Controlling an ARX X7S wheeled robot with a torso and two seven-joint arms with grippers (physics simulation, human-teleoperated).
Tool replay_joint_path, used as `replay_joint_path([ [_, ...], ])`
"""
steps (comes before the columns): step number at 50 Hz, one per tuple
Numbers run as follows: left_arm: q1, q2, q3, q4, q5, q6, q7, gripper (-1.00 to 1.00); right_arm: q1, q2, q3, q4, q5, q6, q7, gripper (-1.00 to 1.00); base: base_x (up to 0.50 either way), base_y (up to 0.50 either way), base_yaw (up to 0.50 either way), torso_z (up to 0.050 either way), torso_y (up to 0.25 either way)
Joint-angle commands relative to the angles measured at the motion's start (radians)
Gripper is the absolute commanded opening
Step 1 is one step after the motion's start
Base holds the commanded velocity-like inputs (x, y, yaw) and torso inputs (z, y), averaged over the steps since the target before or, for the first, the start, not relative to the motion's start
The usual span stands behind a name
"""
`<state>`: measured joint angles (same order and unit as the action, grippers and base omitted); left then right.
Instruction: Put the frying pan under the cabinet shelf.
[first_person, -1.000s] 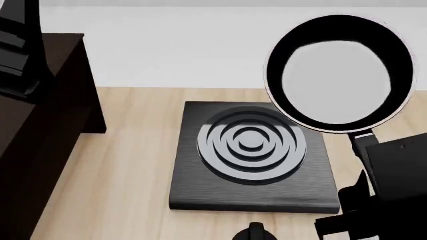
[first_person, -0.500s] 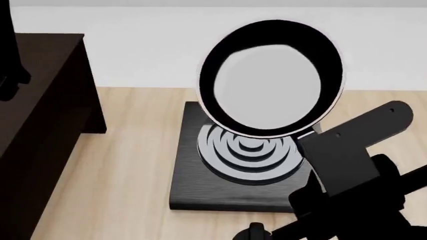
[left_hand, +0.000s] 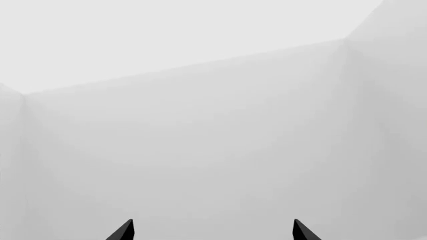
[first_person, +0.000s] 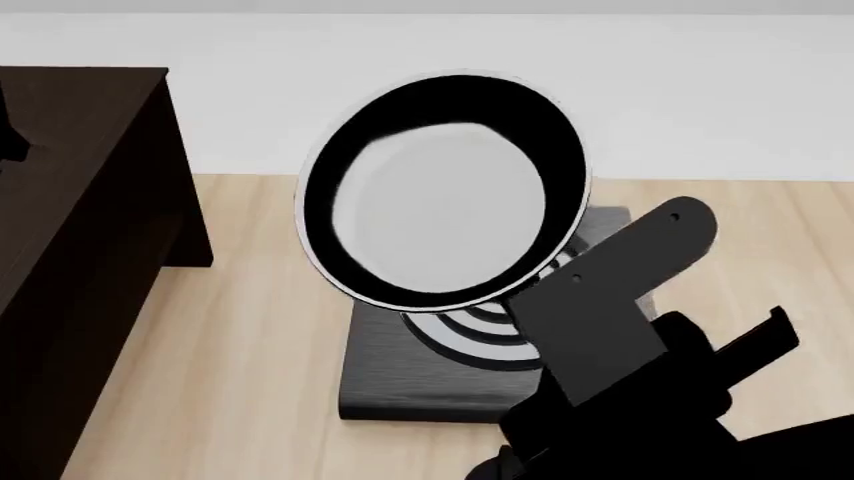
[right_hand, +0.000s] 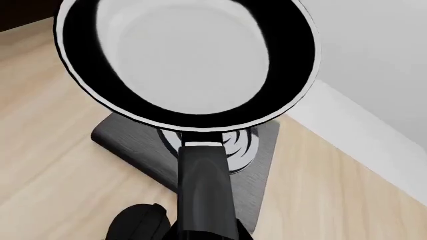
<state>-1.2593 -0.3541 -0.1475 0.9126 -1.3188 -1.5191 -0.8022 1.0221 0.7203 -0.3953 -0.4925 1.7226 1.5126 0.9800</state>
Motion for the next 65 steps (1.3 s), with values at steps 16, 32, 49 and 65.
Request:
replay_joint_path([
  [16, -0.065, -0.065, 0.041, -0.005, -0.128, 0.041, -0.127, 1.00, 0.156, -0.005, -0.144, 0.045, 0.017, -0.007, 0.012, -1.00, 0.00, 0.00, 0.00, 0.005, -0.065],
  [32, -0.093, -0.095, 0.060, -0.020, -0.197, 0.074, -0.190, 1.00, 0.239, -0.013, -0.215, 0.053, 0.104, -0.035, 0.066, -1.00, 0.00, 0.00, 0.00, 0.012, -0.113],
  [49, -0.125, -0.136, 0.081, -0.031, -0.288, 0.110, -0.268, 1.00, 0.321, -0.046, -0.267, 0.059, 0.131, -0.046, 0.061, -1.00, 0.00, 0.00, 0.00, 0.012, -0.095],
  [65, -0.142, -0.170, 0.101, -0.027, -0.344, 0.143, -0.316, 1.00, 0.292, -0.071, -0.295, 0.082, 0.066, -0.061, -0.026, -1.00, 0.00, 0.00, 0.00, 0.012, -0.087],
])
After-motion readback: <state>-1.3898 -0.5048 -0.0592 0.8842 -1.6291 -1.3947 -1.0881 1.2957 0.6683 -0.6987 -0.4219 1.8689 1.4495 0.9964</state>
